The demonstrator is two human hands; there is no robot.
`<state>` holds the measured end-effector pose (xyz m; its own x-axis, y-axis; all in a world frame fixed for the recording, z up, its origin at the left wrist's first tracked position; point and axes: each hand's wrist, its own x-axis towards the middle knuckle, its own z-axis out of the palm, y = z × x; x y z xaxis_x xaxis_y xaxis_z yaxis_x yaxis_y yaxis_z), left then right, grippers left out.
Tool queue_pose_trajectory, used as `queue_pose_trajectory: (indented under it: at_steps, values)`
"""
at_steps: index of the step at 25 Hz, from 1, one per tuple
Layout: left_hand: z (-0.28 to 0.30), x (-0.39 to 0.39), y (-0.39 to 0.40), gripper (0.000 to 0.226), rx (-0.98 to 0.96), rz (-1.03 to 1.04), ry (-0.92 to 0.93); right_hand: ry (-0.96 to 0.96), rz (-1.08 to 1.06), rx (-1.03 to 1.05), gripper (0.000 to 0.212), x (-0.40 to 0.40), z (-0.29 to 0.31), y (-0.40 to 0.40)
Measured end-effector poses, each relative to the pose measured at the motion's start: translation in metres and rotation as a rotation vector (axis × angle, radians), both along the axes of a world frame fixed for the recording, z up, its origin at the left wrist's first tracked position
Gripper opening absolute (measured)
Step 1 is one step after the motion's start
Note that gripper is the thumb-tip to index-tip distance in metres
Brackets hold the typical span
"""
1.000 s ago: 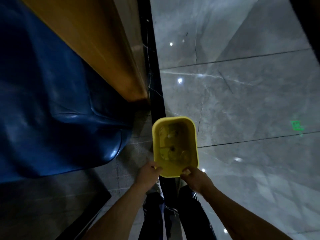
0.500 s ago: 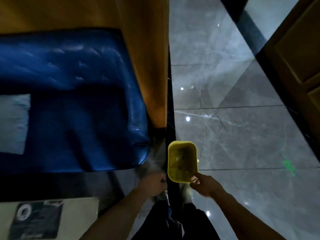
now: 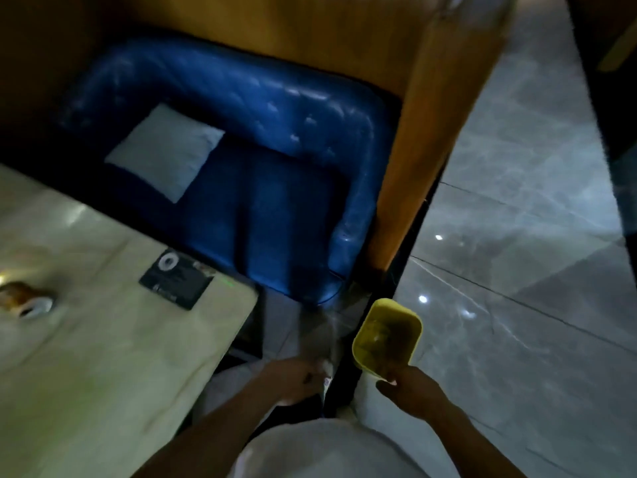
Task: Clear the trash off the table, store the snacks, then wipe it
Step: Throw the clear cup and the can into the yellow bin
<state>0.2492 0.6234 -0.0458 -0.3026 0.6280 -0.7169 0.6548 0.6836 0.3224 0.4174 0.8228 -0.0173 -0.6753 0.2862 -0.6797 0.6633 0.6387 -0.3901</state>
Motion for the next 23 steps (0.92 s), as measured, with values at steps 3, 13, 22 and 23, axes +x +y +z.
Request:
queue_pose_trajectory:
  at_steps: [3, 13, 22, 23]
  values:
    - [0.0, 0.027, -0.052, 0.045, -0.006, 0.159, 0.061, 0.013, 0.19, 0.024, 0.045, -0.003, 0.005, -0.014]
    - [0.026, 0.116, -0.208, 0.046, 0.024, 0.783, 0.113, 0.017, 0.86, 0.051, 0.038, -0.061, -0.009, -0.1]
    - [0.044, 0.16, -0.329, 0.044, 0.004, 1.111, 0.14, 0.061, 1.28, 0.112, 0.044, -0.113, -0.004, -0.234]
    - [0.043, 0.162, -0.344, 0.044, 0.0, 1.129, 0.144, 0.062, 1.302, 0.118, 0.044, -0.12, -0.003, -0.248]
